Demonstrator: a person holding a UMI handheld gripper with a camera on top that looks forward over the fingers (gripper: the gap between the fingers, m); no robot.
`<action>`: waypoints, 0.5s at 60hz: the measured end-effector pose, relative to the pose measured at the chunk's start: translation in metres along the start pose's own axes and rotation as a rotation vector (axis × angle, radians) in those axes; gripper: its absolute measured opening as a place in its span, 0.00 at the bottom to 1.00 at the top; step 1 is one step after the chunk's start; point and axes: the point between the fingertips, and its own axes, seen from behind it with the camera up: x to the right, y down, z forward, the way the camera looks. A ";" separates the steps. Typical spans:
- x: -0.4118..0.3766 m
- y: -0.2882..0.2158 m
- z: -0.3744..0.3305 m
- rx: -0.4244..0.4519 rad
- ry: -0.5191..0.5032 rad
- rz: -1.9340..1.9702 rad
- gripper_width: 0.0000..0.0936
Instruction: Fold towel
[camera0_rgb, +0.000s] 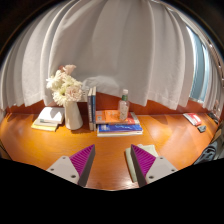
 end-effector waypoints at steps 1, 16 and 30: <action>-0.008 -0.002 -0.006 0.011 -0.009 0.007 0.75; -0.112 0.006 -0.091 0.070 -0.094 0.031 0.76; -0.169 0.024 -0.154 0.093 -0.126 0.012 0.76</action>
